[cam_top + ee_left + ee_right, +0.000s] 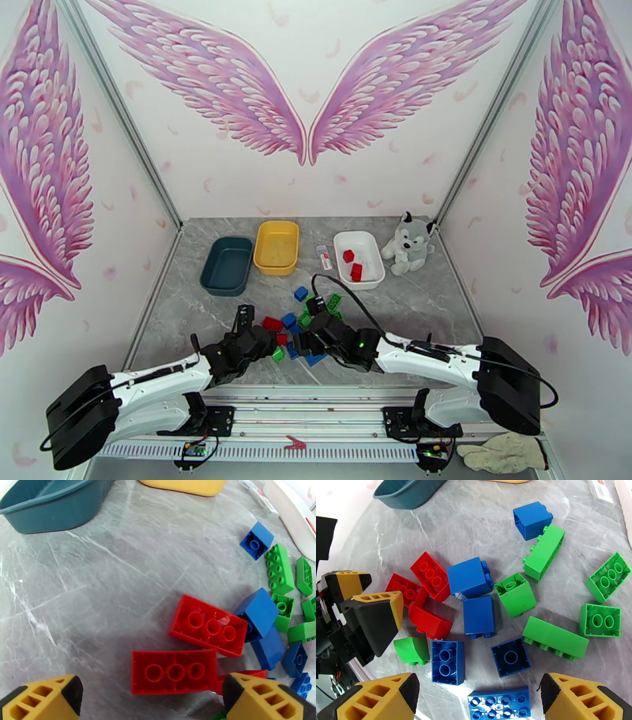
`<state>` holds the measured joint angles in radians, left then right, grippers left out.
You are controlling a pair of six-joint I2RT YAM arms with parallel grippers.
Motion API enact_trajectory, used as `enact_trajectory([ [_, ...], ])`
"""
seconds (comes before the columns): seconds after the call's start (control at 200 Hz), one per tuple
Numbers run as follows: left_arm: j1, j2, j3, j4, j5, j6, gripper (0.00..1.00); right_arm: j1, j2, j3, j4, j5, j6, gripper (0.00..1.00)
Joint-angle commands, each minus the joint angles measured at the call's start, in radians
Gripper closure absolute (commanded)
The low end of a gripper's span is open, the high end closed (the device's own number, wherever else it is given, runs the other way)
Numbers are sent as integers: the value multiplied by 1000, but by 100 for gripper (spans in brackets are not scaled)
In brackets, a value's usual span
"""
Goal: Sort the legos into containers by color
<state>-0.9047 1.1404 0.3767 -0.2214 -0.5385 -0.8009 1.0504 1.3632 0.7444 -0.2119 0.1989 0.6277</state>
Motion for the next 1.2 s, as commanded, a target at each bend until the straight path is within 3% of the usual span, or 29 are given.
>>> enact_trajectory([
  [0.0, 20, 47, 9, 20, 7, 19, 1, 8, -14, -10, 15, 16, 10, 13],
  [0.63, 78, 326, 97, 171, 105, 78, 8, 9, -35, -22, 9, 29, 9, 13],
  [0.88, 71, 270, 82, 147, 109, 70, 10, 7, -39, -24, 8, 31, 11, 13],
  [1.195, 48, 99, 20, 116, 125, 54, 5, 10, -39, -26, 11, 30, 16, 13],
])
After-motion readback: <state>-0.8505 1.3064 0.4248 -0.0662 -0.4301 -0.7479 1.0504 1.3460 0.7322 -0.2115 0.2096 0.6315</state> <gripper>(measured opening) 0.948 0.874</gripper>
